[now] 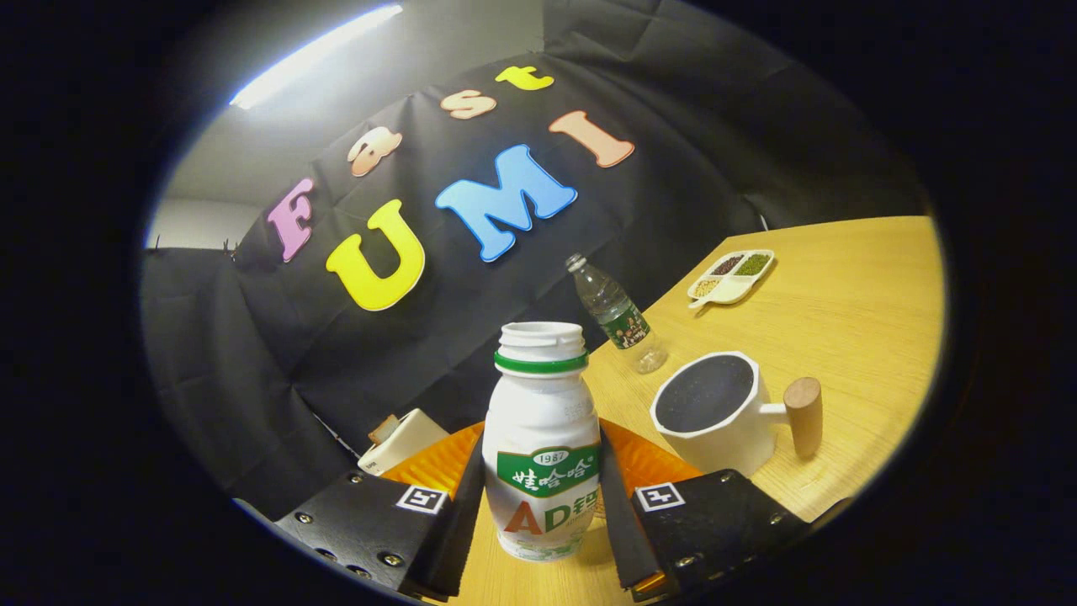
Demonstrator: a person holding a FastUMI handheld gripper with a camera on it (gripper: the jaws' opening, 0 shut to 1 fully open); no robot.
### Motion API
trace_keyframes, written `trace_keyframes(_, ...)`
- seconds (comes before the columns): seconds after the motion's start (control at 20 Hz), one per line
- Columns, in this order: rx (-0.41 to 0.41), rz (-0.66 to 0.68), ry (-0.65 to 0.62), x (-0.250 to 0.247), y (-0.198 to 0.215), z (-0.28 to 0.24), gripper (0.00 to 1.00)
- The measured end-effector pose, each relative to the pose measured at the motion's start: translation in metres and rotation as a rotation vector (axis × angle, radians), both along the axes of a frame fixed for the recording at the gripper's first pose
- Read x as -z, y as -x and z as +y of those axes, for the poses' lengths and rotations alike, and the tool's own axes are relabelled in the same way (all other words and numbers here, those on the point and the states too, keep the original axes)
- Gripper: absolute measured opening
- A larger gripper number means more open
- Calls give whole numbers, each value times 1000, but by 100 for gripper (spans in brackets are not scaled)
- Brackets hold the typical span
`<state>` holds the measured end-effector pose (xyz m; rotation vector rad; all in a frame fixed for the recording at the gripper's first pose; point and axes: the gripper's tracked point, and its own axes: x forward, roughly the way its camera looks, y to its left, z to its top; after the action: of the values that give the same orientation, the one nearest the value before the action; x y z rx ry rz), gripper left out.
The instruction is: Take the bottle from table, then pour the juice into the cup, finally place the bottle on the coaster
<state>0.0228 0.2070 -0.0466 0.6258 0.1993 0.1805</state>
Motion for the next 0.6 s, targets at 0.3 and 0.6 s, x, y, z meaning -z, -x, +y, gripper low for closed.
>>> trace_keyframes(0.3, -14, 34, -118, 3, -3, 3, 66)
trace_keyframes(0.6, -33, 57, -270, 3, -5, 11, 66)
